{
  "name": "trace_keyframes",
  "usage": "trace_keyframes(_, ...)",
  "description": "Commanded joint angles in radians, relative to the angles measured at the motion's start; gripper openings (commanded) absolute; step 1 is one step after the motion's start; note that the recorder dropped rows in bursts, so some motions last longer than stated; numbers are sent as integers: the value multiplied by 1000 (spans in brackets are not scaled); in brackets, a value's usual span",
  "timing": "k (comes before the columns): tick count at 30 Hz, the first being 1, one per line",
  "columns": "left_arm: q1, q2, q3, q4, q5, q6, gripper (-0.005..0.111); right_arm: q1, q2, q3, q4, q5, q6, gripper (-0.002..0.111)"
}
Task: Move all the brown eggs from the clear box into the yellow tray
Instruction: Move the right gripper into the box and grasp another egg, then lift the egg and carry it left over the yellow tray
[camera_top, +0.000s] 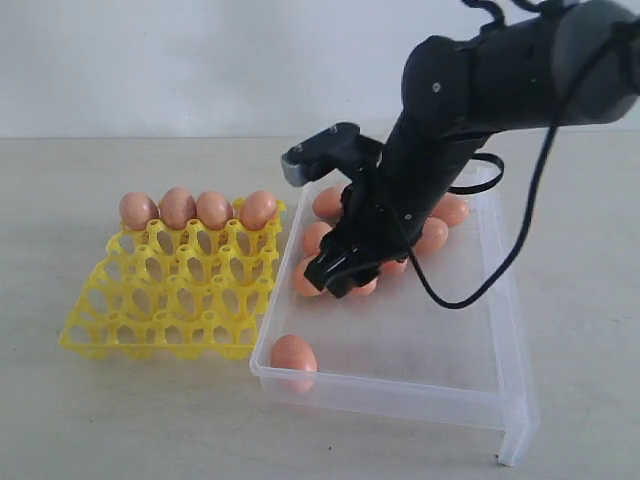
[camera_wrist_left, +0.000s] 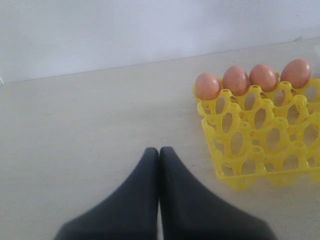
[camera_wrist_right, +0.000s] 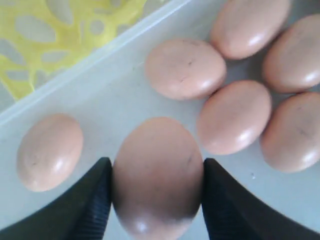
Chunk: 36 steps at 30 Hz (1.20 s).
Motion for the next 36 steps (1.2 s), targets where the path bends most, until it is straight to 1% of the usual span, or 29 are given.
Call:
trace_keyframes(1, 2, -2, 3, -3, -14, -10, -4, -1, -152, 121, 45, -257, 50, 0)
trace_keyframes(5, 2, -2, 3, -3, -14, -10, -4, 23, -261, 236, 253, -553, 48, 0)
trace_keyframes(8, 2, -2, 3, -3, -14, -10, -4, 79, -318, 255, 309, -743, 48, 0)
trace_keyframes(11, 2, -2, 3, -3, -14, -10, -4, 149, -361, 231, 311, -817, 50, 0)
trace_keyframes(16, 2, -2, 3, -3, -14, -10, -4, 247, -382, 146, 265, -826, 52, 0)
trace_keyframes(21, 2, -2, 3, -3, -14, -10, -4, 347, -334, 128, 251, -811, 47, 0)
trace_keyframes(24, 2, -2, 3, -3, -14, -10, -4, 393, -286, 126, 211, -875, 35, 0)
trace_keyframes(27, 2, -2, 3, -3, -14, -10, -4, 428, -215, 123, 197, -1049, 41, 0)
trace_keyframes(30, 2, -2, 3, -3, -14, -10, -4, 440, -137, 119, 186, -1329, 53, 0)
trace_keyframes(32, 2, -2, 3, -3, -14, -10, -4, 440, -70, 90, 186, -1448, 93, 0)
trace_keyframes(34, 2, -2, 3, -3, -14, -10, -4, 437, -4, 43, 190, -1472, 174, 0)
trace_keyframes(36, 2, -2, 3, -3, -14, -10, -4, 437, 54, -10, 184, -1448, 269, 0)
